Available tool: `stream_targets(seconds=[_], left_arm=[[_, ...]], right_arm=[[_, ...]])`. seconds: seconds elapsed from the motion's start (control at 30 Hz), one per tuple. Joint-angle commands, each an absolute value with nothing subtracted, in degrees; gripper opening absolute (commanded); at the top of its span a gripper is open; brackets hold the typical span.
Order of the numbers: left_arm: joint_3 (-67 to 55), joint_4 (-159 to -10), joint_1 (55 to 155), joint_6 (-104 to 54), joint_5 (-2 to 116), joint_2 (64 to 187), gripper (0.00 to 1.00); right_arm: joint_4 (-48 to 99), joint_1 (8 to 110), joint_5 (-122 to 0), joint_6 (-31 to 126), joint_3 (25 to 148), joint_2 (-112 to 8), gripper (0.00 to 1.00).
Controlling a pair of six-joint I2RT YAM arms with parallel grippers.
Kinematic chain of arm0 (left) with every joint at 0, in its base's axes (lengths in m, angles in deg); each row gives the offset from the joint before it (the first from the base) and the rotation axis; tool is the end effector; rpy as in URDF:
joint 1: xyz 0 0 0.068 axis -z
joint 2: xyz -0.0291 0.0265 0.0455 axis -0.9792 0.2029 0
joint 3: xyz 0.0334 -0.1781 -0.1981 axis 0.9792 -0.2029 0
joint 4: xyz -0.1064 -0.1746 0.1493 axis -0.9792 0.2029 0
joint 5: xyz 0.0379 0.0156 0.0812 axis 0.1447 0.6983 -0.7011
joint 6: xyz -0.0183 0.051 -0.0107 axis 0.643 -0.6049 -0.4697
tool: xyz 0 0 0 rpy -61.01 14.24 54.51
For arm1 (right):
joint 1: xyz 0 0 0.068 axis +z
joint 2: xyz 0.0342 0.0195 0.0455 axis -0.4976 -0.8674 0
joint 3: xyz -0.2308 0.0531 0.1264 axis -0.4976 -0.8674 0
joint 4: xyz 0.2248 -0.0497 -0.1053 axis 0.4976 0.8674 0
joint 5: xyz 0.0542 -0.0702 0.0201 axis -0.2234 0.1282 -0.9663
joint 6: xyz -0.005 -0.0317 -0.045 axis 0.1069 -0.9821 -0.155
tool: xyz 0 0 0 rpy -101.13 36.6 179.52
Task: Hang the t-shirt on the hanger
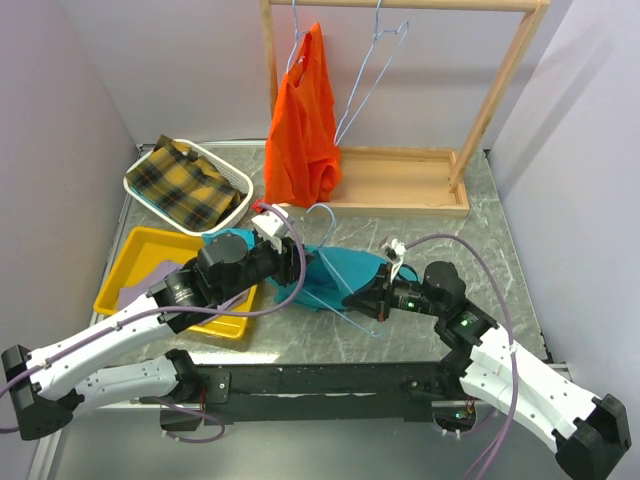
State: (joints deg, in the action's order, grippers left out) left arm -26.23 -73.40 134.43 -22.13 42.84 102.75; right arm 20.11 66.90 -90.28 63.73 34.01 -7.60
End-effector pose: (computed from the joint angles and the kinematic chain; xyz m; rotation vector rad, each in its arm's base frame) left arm 0.1205 -0.1729 0.3570 0.5745 1.7228 -0.7991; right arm 0.1127 0.1136 0.2566 -0.7426 1.7273 1.3030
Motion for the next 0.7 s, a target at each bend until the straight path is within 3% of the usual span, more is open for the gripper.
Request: stream_targets(seconds=[0.0, 0.2, 0.37, 0.67], left_arm=[[-25.8, -70.6, 134.6, -19.9, 38.5, 100.1, 0.48], [-27.1, -69.7, 134.6, -17.9, 39.7, 94.9, 0.6], [-23.7, -70.5, 134.7, -17.9, 41.6, 97.5, 0.69], [-21.2, -73.1, 135.5, -19.0, 34.9, 103.9, 0.69]], right_arm=[[3.0, 68.1, -88.9, 64.1, 32.7, -8.9, 0.0], [2.6, 70.1, -86.9, 61.4, 32.8, -12.7, 0.0], [2.8, 71.9, -84.7, 60.1, 33.2, -14.6, 0.0], [4.0, 73.7, -82.7, 58.4, 34.3, -17.2, 0.0]])
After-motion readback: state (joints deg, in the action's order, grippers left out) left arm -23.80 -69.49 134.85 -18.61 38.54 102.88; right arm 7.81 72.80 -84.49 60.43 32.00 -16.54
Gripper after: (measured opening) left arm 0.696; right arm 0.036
